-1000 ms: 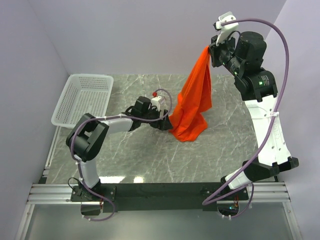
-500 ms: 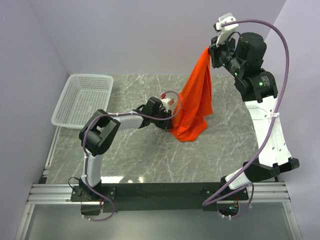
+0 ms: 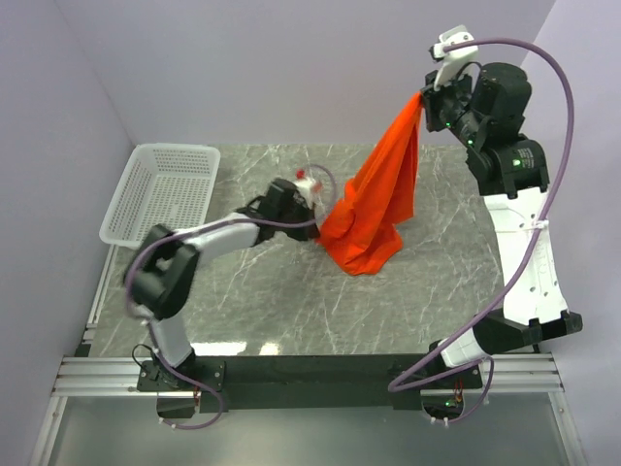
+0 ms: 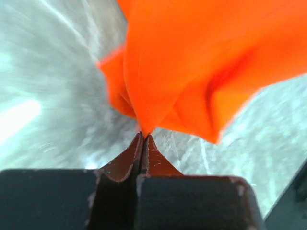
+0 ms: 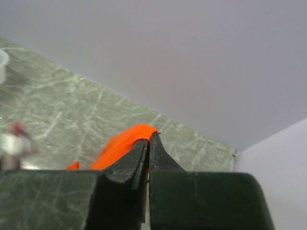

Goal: Fold and stack the t-shirts
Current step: Flatten the tshirt out

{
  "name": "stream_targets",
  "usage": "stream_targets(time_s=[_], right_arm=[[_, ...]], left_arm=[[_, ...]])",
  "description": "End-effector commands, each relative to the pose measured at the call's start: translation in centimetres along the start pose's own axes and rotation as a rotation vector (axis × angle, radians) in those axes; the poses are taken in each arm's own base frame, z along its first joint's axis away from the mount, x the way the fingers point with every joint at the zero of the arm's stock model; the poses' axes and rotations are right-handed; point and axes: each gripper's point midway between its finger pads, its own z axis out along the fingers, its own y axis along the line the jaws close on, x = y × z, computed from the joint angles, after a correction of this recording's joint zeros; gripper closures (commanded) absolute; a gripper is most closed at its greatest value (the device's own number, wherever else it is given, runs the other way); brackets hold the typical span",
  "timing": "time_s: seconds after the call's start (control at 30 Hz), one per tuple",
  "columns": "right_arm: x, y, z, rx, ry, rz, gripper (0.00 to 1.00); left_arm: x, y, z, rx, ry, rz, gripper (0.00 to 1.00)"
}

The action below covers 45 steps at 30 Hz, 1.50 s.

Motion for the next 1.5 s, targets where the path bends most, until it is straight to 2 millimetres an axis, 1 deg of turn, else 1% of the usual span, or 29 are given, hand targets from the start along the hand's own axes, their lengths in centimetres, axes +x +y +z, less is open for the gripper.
stream_targets(time_s=[0.0,0.03,0.07,0.1,0.13,0.17,0.23,0.27,0.33,0.37,0.43,0.47,0.6,0.63,0.67,0.73,0.77,1.0,1.1,1.13,1.17,1.23,1.27,1.3,1.33,1.37,1.4,1.43,1.47], right_arm=[[-1.6,-2.3,-3.2,0.037,-0.052,-0.057,1.00],[-1.2,-3.1,-3.4,0.032,-0.045,-0.082,1.00],[-0.9,-3.4,-3.8,0.032,-0.034,-0.092,1.00],[-1.0,-3.8,-4.1,0.034,-0.036,-0.102,1.00],[-1.1,-4.1,-4.3,0.032,-0.041,-0.121,1.00],[-1.0,-4.7,-4.6,0.044,-0.035,-0.128,1.00],[-2.1,-5.2,-5.4,0.054,-0.061,-0.158,1.00],[-2.9,-5.5,-6.1,0.066,-0.080,-0.170,1.00],[-3.9,-5.8,-6.8,0.075,-0.105,-0.190,1.00],[-5.3,-6.0,-7.9,0.091,-0.144,-0.202,1.00],[-6.9,-6.4,-9.2,0.114,-0.187,-0.206,1.00],[-8.8,-6.8,-10.5,0.142,-0.242,-0.216,1.00],[-13.2,-8.2,-14.4,0.250,-0.380,-0.223,1.00],[-14.0,-8.3,-15.1,0.265,-0.407,-0.222,1.00],[-15.3,-8.4,-16.3,0.283,-0.451,-0.229,1.00],[-16.2,-8.6,-17.0,0.301,-0.481,-0.226,1.00],[-16.6,-8.5,-17.4,0.304,-0.497,-0.227,1.00],[-17.0,-8.6,-17.0,0.297,-0.513,-0.210,1.00],[-16.0,-8.3,-15.5,0.261,-0.482,-0.198,1.00],[-15.5,-8.3,-14.9,0.252,-0.468,-0.192,1.00],[-13.8,-8.2,-12.9,0.227,-0.418,-0.177,1.00],[-11.8,-7.9,-10.6,0.189,-0.366,-0.145,1.00],[-9.5,-7.8,-8.3,0.159,-0.311,-0.127,1.00],[-8.5,-7.5,-7.2,0.135,-0.290,-0.114,1.00],[-7.1,-7.5,-5.3,0.117,-0.256,-0.096,1.00],[-6.1,-7.6,-3.9,0.107,-0.232,-0.086,1.00],[-5.5,-7.8,-2.9,0.104,-0.216,-0.082,1.00],[-4.1,-8.1,-0.5,0.094,-0.178,-0.067,1.00],[-4.7,-8.6,-0.1,0.110,-0.191,-0.071,1.00]], left_arm=[[-9.1,0.0,-8.6,-0.055,-0.302,0.048,1.00],[-11.3,-0.7,-11.9,-0.057,-0.391,0.060,0.99],[-12.8,0.6,-14.1,-0.096,-0.450,0.046,1.00],[-14.4,0.9,-16.2,-0.125,-0.513,0.044,1.00],[-16.4,0.3,-19.6,-0.136,-0.605,0.057,0.99],[-17.8,1.2,-21.8,-0.174,-0.665,0.054,1.00],[-21.4,0.5,-26.9,-0.220,-0.806,0.078,0.99],[-23.4,-0.7,-29.5,-0.221,-0.876,0.102,1.00],[-25.3,-1.9,-32.5,-0.235,-0.948,0.138,1.00],[-26.9,-3.2,-34.9,-0.230,-1.011,0.162,0.99],[-28.2,-4.2,-38.0,-0.256,-1.087,0.181,0.99],[-28.7,-4.7,-39.4,-0.268,-1.121,0.187,0.99],[-30.8,-7.7,-47.8,-0.313,-1.326,0.234,0.99],[-31.1,-8.2,-48.9,-0.318,-1.353,0.240,0.99],[-31.6,-9.4,-51.2,-0.314,-1.404,0.254,1.00],[-32.2,-10.1,-52.5,-0.312,-1.436,0.273,0.99],[-32.5,-10.9,-54.1,-0.308,-1.473,0.281,0.99],[-33.7,-12.3,-57.5,-0.324,-1.572,0.308,0.99],[-34.1,-12.5,-58.3,-0.334,-1.602,0.310,0.99],[-34.5,-12.0,-57.6,-0.343,-1.593,0.299,0.99],[-34.8,-11.4,-56.5,-0.350,-1.576,0.294,0.99],[-35.4,-9.0,-54.1,-0.403,-1.536,0.258,0.99],[-35.7,-7.5,-52.1,-0.414,-1.500,0.240,0.99],[-36.3,-5.7,-49.6,-0.428,-1.455,0.224,0.99],[-36.7,-4.0,-48.5,-0.439,-1.428,0.218,0.99],[-37.3,-3.2,-47.8,-0.416,-1.422,0.188,0.99],[-38.2,-0.8,-45.0,-0.426,-1.375,0.163,0.99],[-38.9,0.8,-44.9,-0.440,-1.378,0.146,0.99],[-40.0,0.5,-45.9,-0.404,-1.419,0.129,0.99]])
